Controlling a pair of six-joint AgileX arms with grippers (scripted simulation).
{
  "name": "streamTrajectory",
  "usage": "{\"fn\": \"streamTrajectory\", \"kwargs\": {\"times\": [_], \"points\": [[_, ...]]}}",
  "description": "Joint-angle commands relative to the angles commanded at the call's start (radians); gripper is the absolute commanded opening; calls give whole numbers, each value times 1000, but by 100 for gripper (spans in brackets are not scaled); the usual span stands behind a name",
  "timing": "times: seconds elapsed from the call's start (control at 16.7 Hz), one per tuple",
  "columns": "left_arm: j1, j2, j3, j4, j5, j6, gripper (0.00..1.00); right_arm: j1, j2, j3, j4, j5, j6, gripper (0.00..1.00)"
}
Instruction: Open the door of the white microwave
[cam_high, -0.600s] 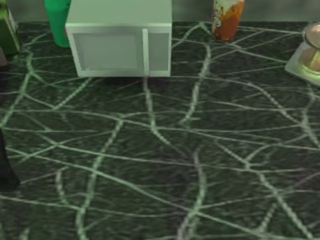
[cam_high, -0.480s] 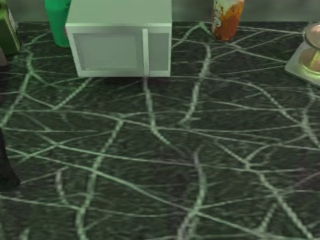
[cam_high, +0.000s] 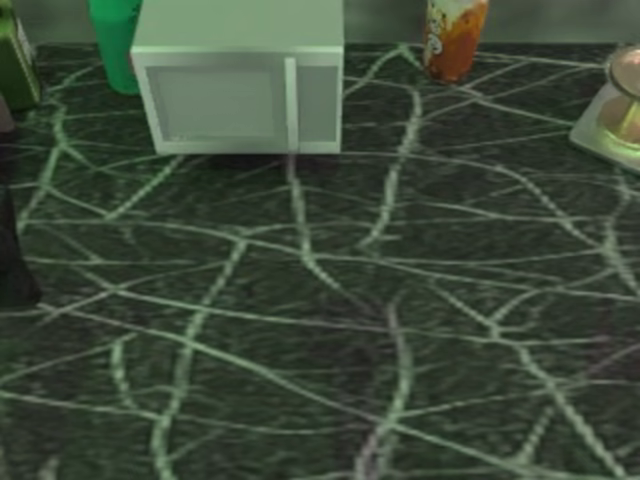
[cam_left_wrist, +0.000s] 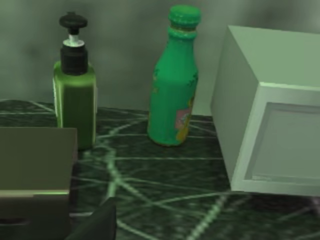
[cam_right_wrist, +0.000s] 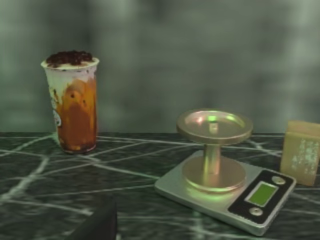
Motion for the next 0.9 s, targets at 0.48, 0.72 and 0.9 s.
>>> {"fn": "streamTrajectory", "kwargs": {"times": [0.48, 0.72, 0.9], "points": [[-248, 829, 662, -231, -155, -210, 100, 0, 0, 0, 0, 0, 0, 100], [-362, 1220, 966, -337, -223, -305, 100, 0, 0, 0, 0, 0, 0, 100], [-427, 1438, 1136, -400, -261, -359, 100, 0, 0, 0, 0, 0, 0, 100]]}}
